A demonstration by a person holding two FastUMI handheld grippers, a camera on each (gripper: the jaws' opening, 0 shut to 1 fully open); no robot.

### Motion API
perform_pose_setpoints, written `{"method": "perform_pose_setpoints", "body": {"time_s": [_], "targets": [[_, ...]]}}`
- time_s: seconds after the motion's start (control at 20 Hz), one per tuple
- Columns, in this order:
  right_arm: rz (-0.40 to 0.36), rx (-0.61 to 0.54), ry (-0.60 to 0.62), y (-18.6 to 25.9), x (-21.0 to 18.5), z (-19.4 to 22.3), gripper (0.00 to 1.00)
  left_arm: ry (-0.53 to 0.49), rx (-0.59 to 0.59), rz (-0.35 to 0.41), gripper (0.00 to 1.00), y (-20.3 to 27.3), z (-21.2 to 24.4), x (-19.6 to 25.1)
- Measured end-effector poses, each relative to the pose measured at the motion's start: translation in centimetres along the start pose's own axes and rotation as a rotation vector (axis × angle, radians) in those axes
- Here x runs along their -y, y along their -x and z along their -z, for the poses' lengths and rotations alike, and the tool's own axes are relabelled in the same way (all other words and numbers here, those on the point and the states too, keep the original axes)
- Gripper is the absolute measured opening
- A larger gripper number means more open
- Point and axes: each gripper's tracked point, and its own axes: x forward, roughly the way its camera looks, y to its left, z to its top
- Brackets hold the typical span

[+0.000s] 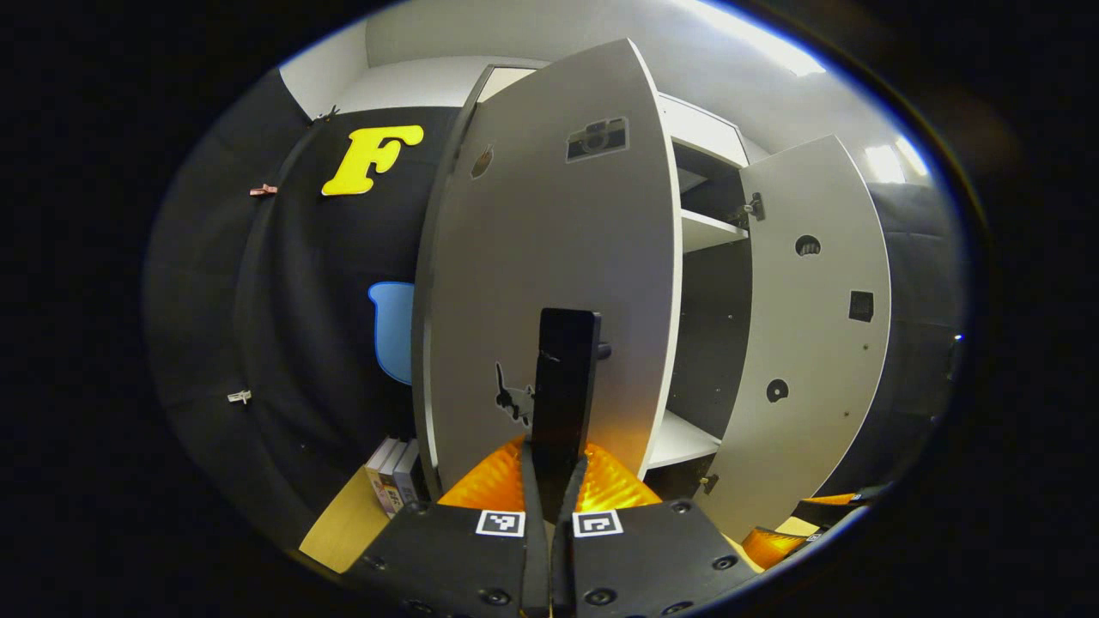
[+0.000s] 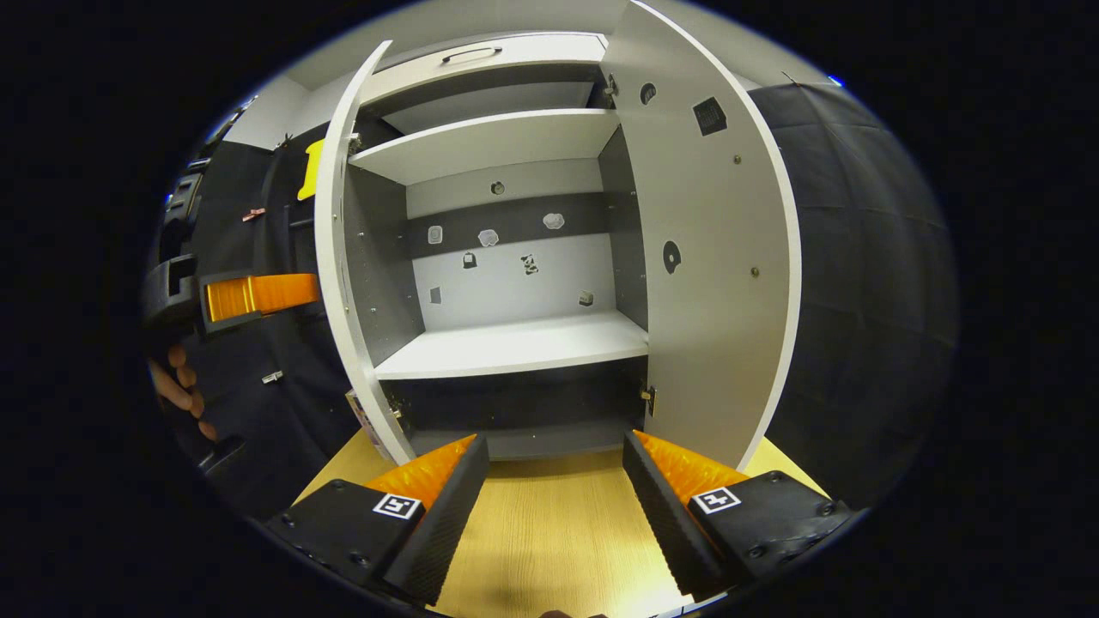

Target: Open the right door of the double-door shoe cabinet with the right hand, and open the left door with the left hand.

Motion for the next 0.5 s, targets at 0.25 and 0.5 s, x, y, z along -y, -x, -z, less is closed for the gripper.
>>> {"method": "perform_pose_setpoints", "body": {"time_s": [0.25,0.5], "targets": [[-0.003,0.002,0.007,-0.1,-0.5,0.2,0.99,0.006,-0.006,-0.015,0.06,0.6,0.1,-0.7],[-0.007,-0.016,-0.002,-0.1,-1.0,1.0,0.99,-0.016,0.003,-0.067,0.06,1.1,-0.1,-2.2]]}}
